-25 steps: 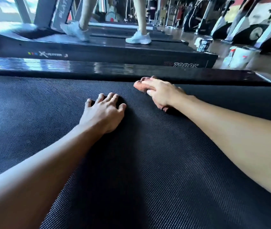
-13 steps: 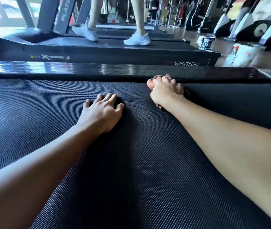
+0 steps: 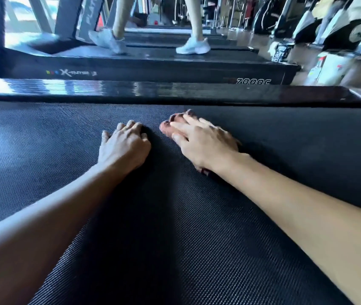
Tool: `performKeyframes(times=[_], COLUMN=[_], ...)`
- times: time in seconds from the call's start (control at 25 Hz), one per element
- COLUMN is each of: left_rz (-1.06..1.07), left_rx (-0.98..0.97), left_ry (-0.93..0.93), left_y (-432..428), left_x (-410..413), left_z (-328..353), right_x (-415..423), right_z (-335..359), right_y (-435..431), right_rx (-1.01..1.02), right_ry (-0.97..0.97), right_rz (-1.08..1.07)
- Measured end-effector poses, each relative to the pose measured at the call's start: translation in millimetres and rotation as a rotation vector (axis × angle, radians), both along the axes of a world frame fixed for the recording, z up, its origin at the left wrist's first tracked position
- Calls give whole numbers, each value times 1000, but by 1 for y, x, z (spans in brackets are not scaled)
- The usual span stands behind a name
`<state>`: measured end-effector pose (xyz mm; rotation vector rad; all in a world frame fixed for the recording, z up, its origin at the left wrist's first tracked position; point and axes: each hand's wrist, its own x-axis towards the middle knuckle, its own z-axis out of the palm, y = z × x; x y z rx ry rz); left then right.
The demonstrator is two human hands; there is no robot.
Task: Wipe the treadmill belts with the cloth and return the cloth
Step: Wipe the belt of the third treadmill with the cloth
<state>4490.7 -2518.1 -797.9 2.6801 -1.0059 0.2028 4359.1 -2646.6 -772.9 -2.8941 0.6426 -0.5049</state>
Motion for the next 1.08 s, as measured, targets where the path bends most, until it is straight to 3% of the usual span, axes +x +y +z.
performKeyframes(times=[0.12,0.28,0.4,0.52,0.72,0.8,0.92,1.08], left_rz=[-6,-2,-12,-28,-79,-71,-83,-80], left_rx=[41,72,48,44,67,70,97,136], left_ry=[-25,-35,-9,28,23,54,67,100], left_y=[2,-1,0,10,55,67,86,119], left_x=[-2,-3,-5,-15,-68,-85,-96,-130], left_z=[-4,-3,2,7,11,11,11,14], right_x=[-71,-22,-14,-77,-47,-51,-132,-133], right_z=[-3,5,2,-4,7,2,-4,7], right_y=[-11,-26,16,33,9,42,74,34], right_rx=[27,61,43,29,48,1,10,90], right_ry=[29,21,24,15,17,-6,-33,72], right_rz=[-10,-190,-24,91,-172,-62,101,-132])
